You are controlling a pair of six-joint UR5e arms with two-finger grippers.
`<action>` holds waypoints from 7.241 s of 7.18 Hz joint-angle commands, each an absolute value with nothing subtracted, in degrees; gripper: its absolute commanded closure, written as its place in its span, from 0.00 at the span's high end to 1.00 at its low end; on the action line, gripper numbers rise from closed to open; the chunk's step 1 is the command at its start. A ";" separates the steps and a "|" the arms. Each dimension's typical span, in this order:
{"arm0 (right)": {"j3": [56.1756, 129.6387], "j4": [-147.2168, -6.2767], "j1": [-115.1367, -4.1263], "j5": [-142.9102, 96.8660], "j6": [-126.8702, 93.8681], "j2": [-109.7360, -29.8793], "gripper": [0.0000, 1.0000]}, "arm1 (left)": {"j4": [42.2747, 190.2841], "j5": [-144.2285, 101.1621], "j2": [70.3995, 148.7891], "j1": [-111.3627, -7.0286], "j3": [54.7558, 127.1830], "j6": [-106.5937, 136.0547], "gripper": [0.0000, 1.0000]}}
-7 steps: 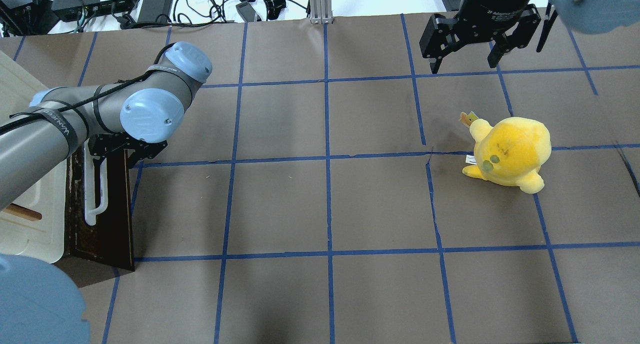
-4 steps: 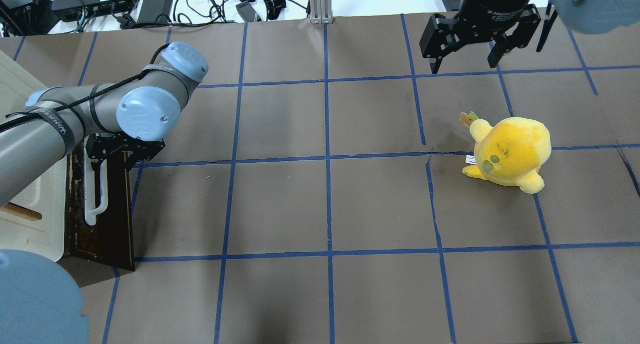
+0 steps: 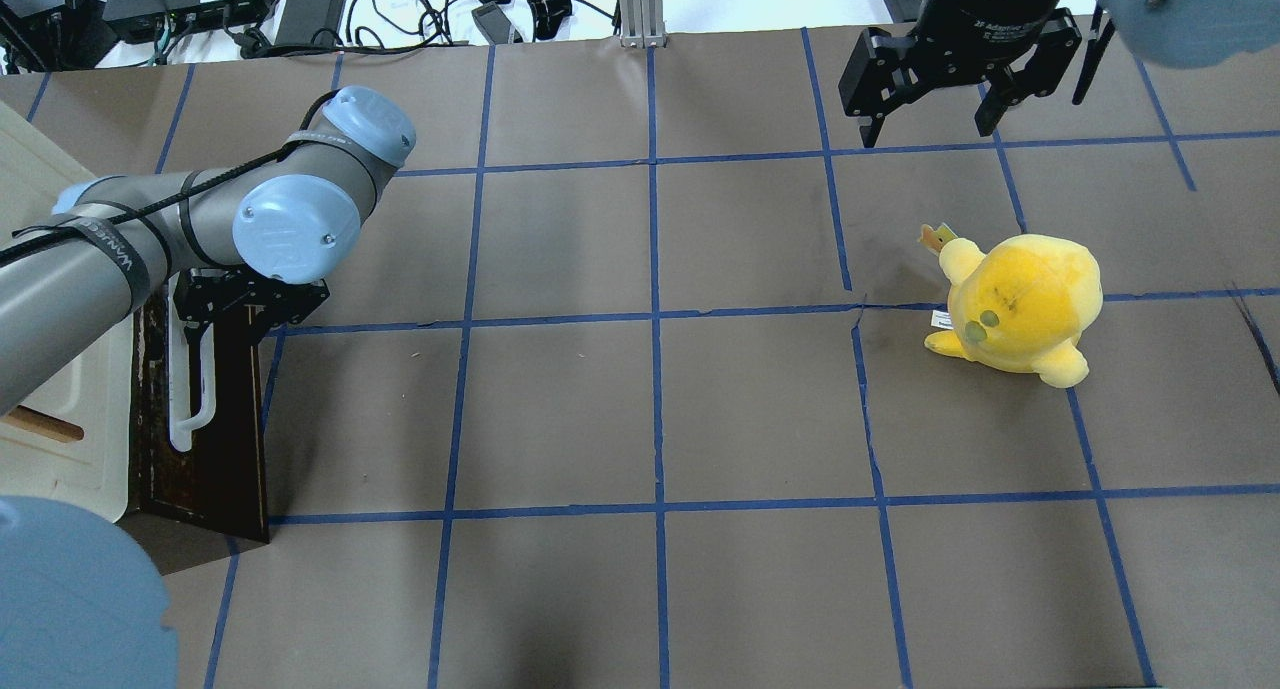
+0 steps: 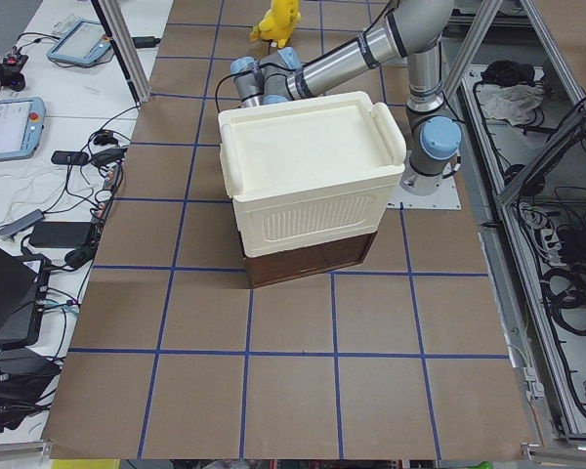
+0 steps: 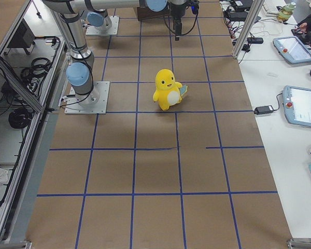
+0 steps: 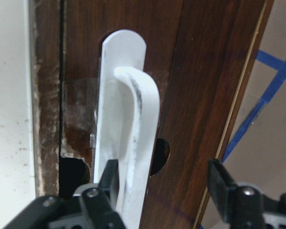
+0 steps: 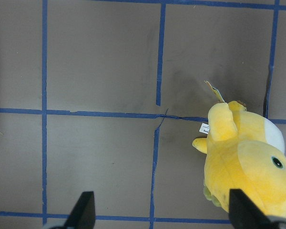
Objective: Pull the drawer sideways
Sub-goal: 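Close the left gripper around the white drawer handle, then pull the handle with the left gripper, sliding the drawer out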
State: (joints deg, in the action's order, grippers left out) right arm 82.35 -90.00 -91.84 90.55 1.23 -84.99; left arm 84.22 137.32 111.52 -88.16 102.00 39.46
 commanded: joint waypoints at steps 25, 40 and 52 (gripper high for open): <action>82.35 -90.00 -91.85 90.61 1.23 -84.99 1.00 | 88.59 137.37 111.27 -87.36 99.85 38.93 0.00; 82.35 -90.00 -91.85 90.53 1.23 -84.99 1.00 | 91.67 136.49 110.92 -88.33 98.88 39.46 0.11; 82.35 -90.00 -91.85 90.53 1.23 -84.99 1.00 | 91.84 134.65 112.50 -91.40 97.03 40.52 0.08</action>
